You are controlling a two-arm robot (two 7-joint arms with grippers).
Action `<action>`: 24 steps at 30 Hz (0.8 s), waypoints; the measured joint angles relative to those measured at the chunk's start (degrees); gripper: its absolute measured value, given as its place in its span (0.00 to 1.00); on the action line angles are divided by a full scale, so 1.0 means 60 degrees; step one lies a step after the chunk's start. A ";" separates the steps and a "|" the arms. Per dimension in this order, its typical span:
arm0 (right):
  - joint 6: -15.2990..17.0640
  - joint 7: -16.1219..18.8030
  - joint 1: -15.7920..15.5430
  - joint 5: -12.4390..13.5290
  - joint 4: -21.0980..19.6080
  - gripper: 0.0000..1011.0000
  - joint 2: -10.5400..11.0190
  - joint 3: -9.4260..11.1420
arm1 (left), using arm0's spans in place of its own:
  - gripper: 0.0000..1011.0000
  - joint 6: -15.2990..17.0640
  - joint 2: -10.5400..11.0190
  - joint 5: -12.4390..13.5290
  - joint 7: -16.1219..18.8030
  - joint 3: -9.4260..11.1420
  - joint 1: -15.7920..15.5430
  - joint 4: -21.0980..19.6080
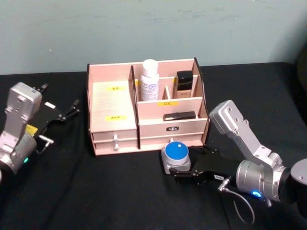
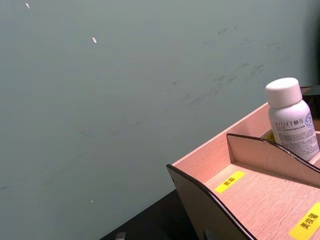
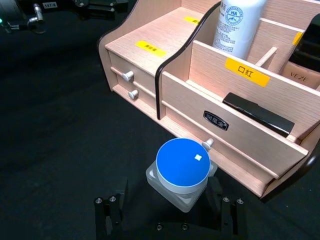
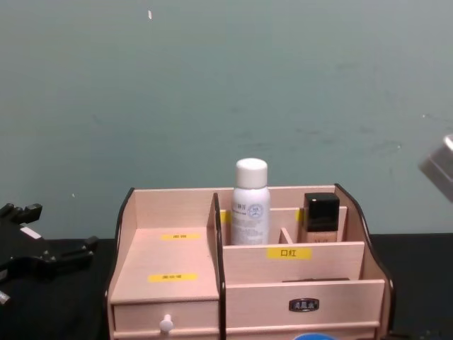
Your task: Pick up the facial cleanser and watermelon frost from the table and place them into the tiered storage box.
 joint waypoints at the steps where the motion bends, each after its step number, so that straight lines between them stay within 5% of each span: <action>1: 0.0008 0.0000 0.0010 -0.0030 0.0008 0.99 -0.0010 -0.0006 | 1.00 0.0000 0.0000 0.0000 0.0000 0.0001 0.0000 0.0000; 24: -0.0114 0.0153 0.0311 -0.0760 0.0496 0.99 -0.0495 0.0022 | 1.00 -0.0001 0.0000 0.0000 0.0000 0.0000 0.0000 0.0000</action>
